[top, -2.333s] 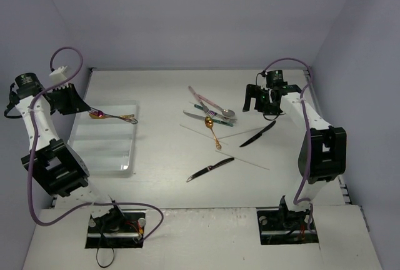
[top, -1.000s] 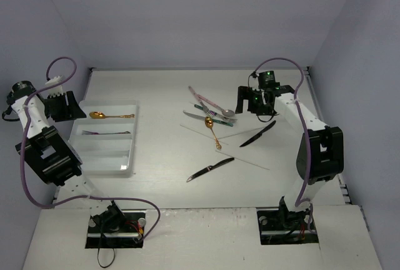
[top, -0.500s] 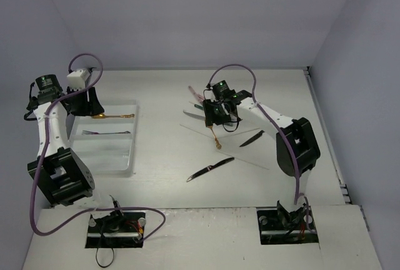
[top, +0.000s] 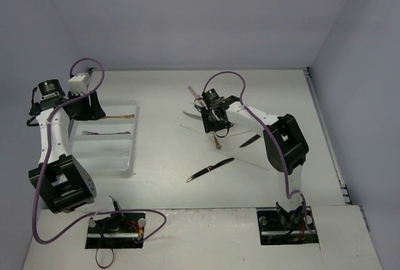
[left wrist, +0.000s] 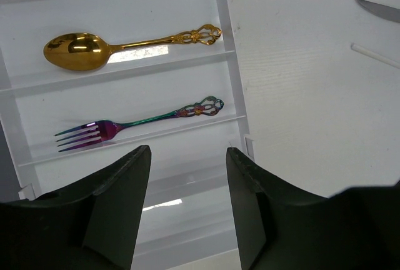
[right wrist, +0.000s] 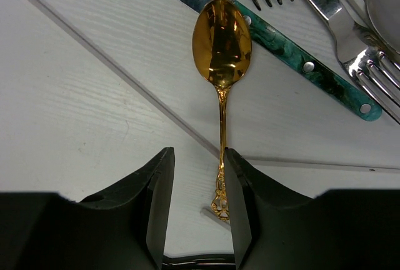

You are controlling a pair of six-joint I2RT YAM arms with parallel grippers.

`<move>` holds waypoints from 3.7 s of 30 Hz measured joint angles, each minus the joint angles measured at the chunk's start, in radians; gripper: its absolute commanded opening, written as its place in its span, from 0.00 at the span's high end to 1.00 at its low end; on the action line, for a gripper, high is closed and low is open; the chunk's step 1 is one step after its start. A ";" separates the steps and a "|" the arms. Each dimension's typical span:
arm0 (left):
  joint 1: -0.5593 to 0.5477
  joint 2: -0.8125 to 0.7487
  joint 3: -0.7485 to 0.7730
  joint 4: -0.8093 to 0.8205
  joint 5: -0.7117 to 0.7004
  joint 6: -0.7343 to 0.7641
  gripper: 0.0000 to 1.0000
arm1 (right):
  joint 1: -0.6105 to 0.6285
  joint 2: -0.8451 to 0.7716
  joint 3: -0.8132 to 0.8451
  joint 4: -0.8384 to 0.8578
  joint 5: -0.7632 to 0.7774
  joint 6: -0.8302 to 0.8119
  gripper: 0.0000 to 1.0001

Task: Sort the eating utensils into containers

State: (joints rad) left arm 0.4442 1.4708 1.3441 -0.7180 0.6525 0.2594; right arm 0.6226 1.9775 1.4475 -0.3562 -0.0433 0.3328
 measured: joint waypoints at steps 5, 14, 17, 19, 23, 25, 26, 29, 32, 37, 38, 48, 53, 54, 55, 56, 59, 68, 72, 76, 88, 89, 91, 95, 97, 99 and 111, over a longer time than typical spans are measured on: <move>0.000 -0.007 0.000 0.002 0.000 -0.003 0.51 | 0.001 0.017 0.000 0.001 0.040 0.004 0.72; 0.000 -0.007 -0.015 0.006 -0.002 -0.009 0.51 | 0.001 0.067 0.000 0.001 0.086 0.004 0.85; -0.002 -0.007 -0.016 0.010 -0.001 -0.013 0.50 | 0.001 0.078 0.002 0.011 0.091 -0.001 0.97; -0.005 -0.007 -0.016 0.014 -0.001 -0.016 0.50 | 0.004 0.079 0.002 0.015 0.090 -0.010 1.00; -0.017 -0.007 -0.016 0.022 0.001 -0.030 0.50 | 0.012 0.079 0.004 0.016 0.088 -0.029 1.00; -0.026 -0.007 -0.016 0.025 0.004 -0.037 0.49 | 0.017 0.079 0.008 0.013 0.079 -0.037 1.00; -0.030 -0.007 -0.016 0.027 0.008 -0.043 0.48 | 0.021 0.079 0.012 0.009 0.075 -0.040 1.00; -0.043 -0.007 -0.016 0.028 0.038 -0.073 0.39 | 0.039 0.072 0.034 -0.005 0.055 -0.047 1.00; -0.070 -0.007 -0.002 0.028 0.088 -0.129 0.38 | 0.071 0.045 0.072 -0.016 0.032 -0.066 1.00; -0.207 -0.007 0.017 0.044 0.178 -0.251 0.38 | 0.152 -0.015 0.156 -0.014 0.011 -0.135 1.00; -0.246 -0.007 0.016 0.045 0.194 -0.272 0.38 | 0.169 -0.023 0.169 -0.012 0.008 -0.149 1.00; -0.409 -0.011 -0.189 0.228 0.298 -0.500 0.38 | 0.261 -0.032 0.206 -0.024 -0.042 -0.243 1.00; -0.432 -0.007 -0.195 0.284 0.303 -0.530 0.39 | 0.275 -0.032 0.206 -0.026 -0.051 -0.270 1.00; -0.442 -0.003 -0.195 0.291 0.306 -0.530 0.39 | 0.276 -0.032 0.206 -0.026 -0.052 -0.276 1.00; -0.452 0.002 -0.195 0.298 0.309 -0.530 0.39 | 0.278 -0.033 0.206 -0.026 -0.052 -0.282 1.00; -0.463 0.012 -0.195 0.304 0.313 -0.530 0.39 | 0.280 -0.033 0.206 -0.027 -0.053 -0.287 1.00; -0.489 0.049 -0.195 0.312 0.323 -0.529 0.39 | 0.283 -0.033 0.210 -0.030 -0.058 -0.301 1.00; -0.502 0.091 -0.195 0.329 0.330 -0.524 0.70 | 0.289 -0.033 0.219 -0.032 -0.062 -0.343 1.00; -0.505 0.095 -0.195 0.346 0.339 -0.527 0.84 | 0.293 -0.033 0.224 -0.032 -0.062 -0.369 1.00; -0.509 0.106 -0.195 0.360 0.342 -0.532 0.93 | 0.301 -0.033 0.227 -0.035 -0.061 -0.388 1.00; -0.476 0.113 -0.196 0.326 0.335 -0.522 1.00 | 0.304 -0.045 0.245 -0.045 -0.014 -0.405 0.17; -0.453 0.113 -0.196 0.317 0.341 -0.521 1.00 | 0.304 -0.050 0.245 -0.045 -0.003 -0.403 0.16; -0.382 0.113 -0.196 0.295 0.361 -0.519 1.00 | 0.305 -0.061 0.245 -0.045 0.017 -0.399 0.13; -0.185 0.137 -0.112 0.159 0.401 -0.454 1.00 | 0.301 -0.091 0.245 -0.045 0.052 -0.381 0.09; -0.082 0.172 0.010 0.094 0.425 -0.391 1.00 | 0.296 -0.108 0.245 -0.045 0.063 -0.371 0.09; 0.013 0.210 0.148 0.026 0.440 -0.320 1.00 | 0.291 -0.125 0.243 -0.045 0.068 -0.360 0.09; 0.188 0.407 0.515 -0.136 0.294 -0.055 1.00 | 0.230 -0.145 0.169 -0.045 0.073 -0.321 0.08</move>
State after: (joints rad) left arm 0.6325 1.8780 1.8592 -0.8540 0.9470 0.2040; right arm 0.8530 1.8324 1.6166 -0.4007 0.0296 0.0121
